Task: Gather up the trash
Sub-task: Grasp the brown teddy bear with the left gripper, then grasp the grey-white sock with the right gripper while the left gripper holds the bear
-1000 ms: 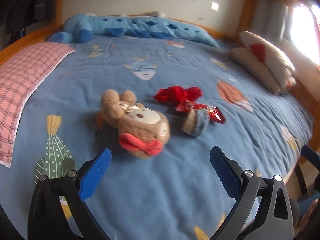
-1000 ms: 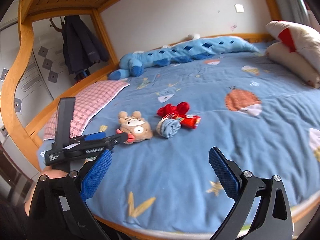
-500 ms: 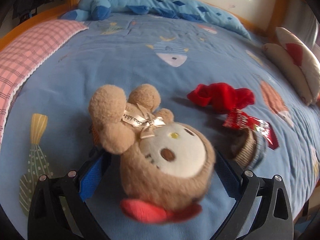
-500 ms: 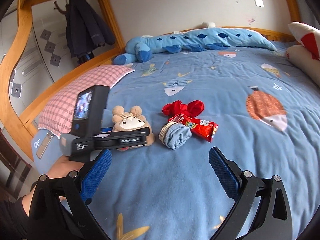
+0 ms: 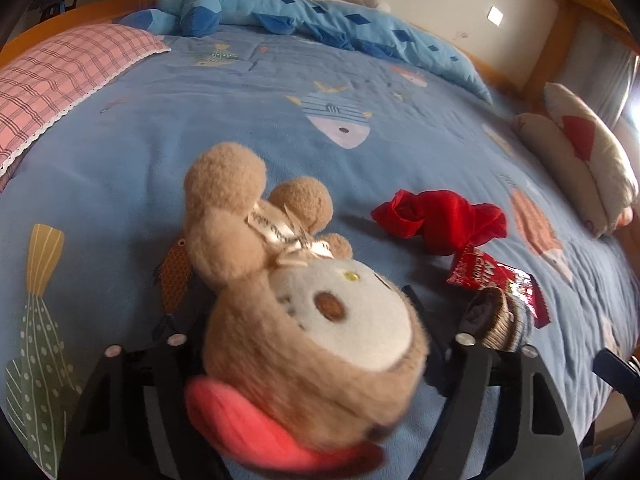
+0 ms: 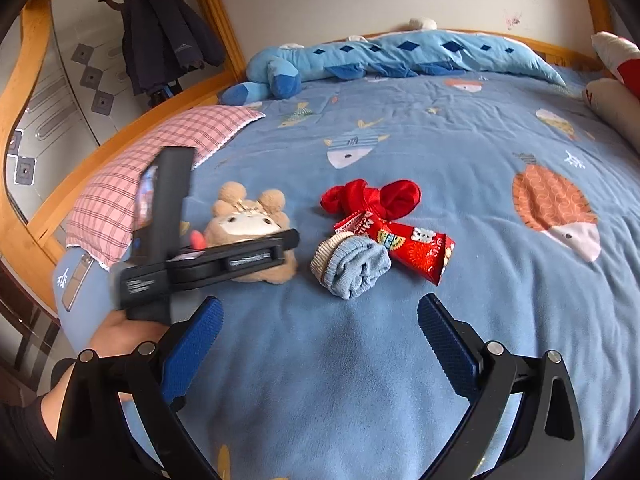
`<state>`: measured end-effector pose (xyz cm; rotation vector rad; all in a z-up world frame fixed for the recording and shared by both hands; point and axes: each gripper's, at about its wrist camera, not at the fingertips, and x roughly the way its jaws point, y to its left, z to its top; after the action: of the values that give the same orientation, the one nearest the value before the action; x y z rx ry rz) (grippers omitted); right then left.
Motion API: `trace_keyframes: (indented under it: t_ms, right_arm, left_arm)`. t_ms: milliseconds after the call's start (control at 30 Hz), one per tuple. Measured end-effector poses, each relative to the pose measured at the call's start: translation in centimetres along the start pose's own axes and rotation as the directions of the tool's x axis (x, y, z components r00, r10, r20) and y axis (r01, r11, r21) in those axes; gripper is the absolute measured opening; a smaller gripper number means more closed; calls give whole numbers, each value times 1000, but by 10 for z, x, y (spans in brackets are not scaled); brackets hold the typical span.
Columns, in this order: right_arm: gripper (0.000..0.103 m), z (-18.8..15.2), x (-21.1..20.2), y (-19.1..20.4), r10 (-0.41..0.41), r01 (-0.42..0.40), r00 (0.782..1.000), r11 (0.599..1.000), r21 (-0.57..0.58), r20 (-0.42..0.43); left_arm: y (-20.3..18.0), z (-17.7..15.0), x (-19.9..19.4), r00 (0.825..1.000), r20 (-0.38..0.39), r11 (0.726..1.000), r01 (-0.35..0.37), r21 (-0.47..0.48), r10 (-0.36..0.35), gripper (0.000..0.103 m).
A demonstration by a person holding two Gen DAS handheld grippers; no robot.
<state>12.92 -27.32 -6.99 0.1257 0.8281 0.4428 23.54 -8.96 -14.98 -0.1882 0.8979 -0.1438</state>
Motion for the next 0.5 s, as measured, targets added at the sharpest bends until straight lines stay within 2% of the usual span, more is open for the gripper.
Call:
trace_keyframes:
  t_ms: [233,500]
  right_arm:
    - [93,3,21,1,-13,14,999,1000,27,-31]
    - [92,9,53,-2,-16,22,997,997,76,-79]
  left_arm:
    - [14,-2,-26,996,58,998,67,6,-68,72]
    - [30,-7,-59,982,131,990,137,19,-138,72]
